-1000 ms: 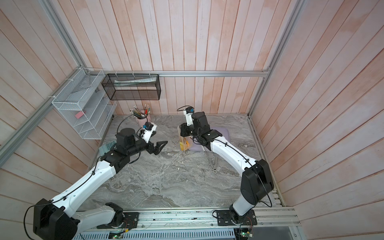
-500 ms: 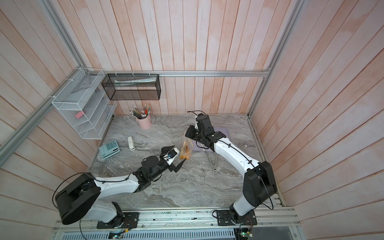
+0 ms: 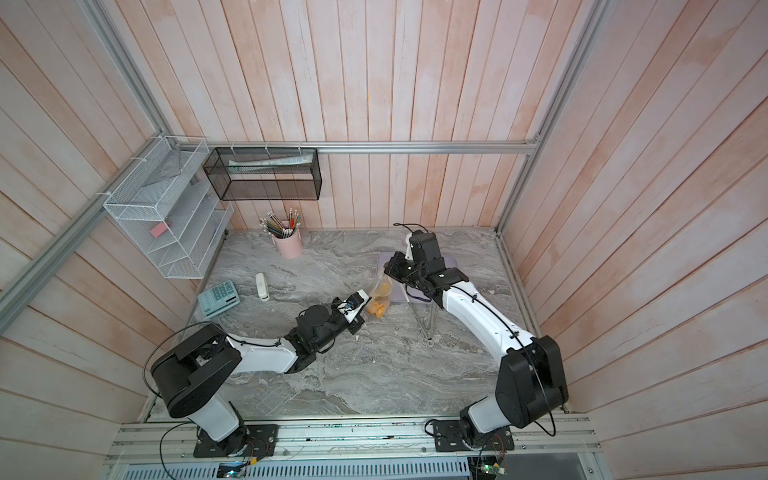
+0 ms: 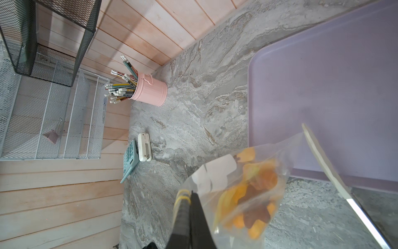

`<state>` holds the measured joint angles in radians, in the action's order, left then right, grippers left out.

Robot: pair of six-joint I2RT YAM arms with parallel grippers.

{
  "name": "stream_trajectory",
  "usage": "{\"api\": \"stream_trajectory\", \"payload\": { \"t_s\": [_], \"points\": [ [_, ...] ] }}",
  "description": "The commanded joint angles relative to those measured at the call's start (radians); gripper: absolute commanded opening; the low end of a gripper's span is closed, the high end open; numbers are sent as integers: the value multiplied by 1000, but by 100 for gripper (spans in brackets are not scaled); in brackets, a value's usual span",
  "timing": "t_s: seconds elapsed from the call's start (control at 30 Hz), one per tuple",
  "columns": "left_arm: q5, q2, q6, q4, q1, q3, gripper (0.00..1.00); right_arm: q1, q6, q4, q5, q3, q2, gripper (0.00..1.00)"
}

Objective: Put the cookies into a resealable bag to prevent moisture
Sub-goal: Close the ziploc bag at the center of the board.

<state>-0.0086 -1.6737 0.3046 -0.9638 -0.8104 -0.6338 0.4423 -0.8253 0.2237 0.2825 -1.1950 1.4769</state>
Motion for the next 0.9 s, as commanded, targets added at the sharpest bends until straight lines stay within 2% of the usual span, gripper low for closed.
{"api": "stream_trajectory", "payload": {
  "t_s": [0.0,0.13,0.2,0.23,0.3,0.33,0.37,0.47,0.6,0.67,0.73,0.87],
  "points": [
    [38,49,14,47,18,-4,0,-19,110,-12,98,-19,-30,0],
    [172,133,21,244,92,-61,0,-49,294,36,144,-24,-53,0],
    [258,164,32,349,140,-100,0,-64,397,47,162,-15,-79,8],
    [297,175,47,411,159,-125,0,-65,452,61,153,-14,-91,16],
    [391,190,93,593,195,-206,0,-65,594,84,123,2,-135,47],
    [424,191,112,667,208,-242,0,-64,664,85,115,13,-156,56],
    [471,190,135,745,226,-283,0,-64,752,83,112,31,-186,63],
    [574,160,212,965,268,-406,0,-64,1002,2,119,141,-281,76],
    [614,123,279,1137,303,-514,0,-31,1375,-127,212,296,-386,86],
    [643,109,290,1198,314,-550,0,3,1472,-165,225,321,-388,88],
    [666,90,297,1260,320,-588,0,20,1500,-192,273,310,-359,88],
    [683,77,340,1325,321,-616,0,45,1431,-336,340,315,-303,88]
  ]
}}
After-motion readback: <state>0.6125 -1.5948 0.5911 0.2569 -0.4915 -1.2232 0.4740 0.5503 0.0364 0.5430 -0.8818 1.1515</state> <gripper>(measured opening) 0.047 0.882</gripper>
